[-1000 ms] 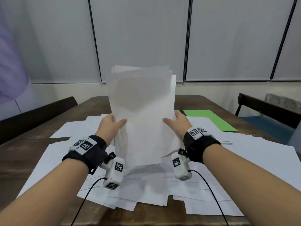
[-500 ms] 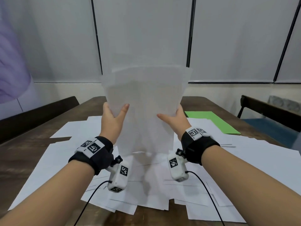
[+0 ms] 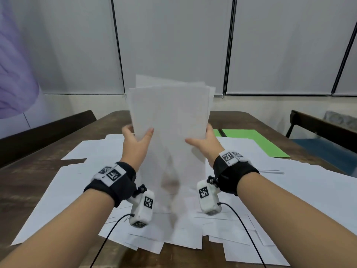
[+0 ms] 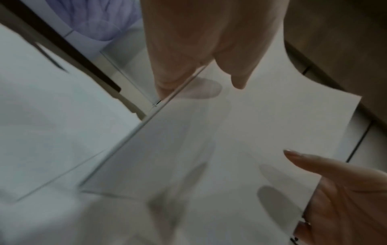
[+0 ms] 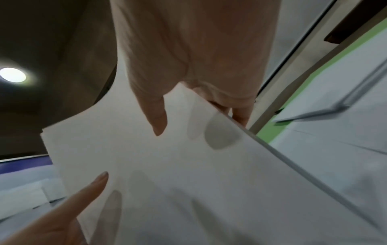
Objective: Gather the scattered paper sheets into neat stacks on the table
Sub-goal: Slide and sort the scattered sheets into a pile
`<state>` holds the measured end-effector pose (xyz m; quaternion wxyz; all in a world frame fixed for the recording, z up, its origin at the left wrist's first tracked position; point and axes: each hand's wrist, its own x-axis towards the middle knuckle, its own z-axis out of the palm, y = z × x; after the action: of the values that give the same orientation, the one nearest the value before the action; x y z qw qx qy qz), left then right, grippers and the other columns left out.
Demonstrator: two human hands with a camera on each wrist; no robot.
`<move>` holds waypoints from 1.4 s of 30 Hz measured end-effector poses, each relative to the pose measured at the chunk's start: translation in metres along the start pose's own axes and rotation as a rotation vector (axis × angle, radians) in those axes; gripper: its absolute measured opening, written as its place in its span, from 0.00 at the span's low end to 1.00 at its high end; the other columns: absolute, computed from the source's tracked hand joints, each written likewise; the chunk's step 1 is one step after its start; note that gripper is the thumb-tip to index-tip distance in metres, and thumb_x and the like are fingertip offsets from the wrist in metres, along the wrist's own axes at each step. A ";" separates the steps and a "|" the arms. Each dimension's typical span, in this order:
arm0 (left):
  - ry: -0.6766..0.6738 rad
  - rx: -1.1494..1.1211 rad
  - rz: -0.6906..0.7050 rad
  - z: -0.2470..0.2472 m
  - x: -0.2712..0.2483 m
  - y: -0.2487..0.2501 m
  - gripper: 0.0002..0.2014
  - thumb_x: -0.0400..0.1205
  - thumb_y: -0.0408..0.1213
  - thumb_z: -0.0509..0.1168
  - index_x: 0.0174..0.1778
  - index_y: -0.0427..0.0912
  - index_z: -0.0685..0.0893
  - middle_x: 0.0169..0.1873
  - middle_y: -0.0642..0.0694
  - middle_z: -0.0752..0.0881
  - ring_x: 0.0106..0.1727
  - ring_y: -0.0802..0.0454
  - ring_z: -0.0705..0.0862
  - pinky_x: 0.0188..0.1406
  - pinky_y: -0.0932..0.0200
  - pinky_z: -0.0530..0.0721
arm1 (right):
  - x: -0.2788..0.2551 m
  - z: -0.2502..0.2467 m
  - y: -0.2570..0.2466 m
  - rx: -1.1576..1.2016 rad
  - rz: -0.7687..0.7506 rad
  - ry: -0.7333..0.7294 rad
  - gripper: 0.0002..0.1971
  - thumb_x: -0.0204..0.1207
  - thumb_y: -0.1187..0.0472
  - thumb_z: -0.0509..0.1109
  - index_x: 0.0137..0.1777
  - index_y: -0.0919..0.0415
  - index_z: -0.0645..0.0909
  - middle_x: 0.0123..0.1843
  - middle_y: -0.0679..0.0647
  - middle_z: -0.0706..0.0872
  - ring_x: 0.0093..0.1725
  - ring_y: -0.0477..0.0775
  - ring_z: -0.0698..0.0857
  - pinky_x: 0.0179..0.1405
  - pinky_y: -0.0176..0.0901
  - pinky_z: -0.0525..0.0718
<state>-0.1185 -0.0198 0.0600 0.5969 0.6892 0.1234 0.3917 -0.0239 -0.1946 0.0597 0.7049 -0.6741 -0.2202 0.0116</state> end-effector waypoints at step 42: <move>-0.523 1.560 -0.563 -0.080 0.027 -0.103 0.37 0.76 0.72 0.54 0.63 0.43 0.83 0.62 0.46 0.84 0.65 0.48 0.80 0.66 0.58 0.73 | 0.013 -0.031 0.094 -0.865 0.726 -0.191 0.19 0.84 0.58 0.61 0.71 0.64 0.75 0.73 0.60 0.77 0.70 0.62 0.78 0.48 0.36 0.77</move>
<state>-0.1247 0.0817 -0.0256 0.0380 0.9133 0.3813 -0.1380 0.0249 -0.2114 -0.0262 0.2925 -0.9297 -0.0220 0.2227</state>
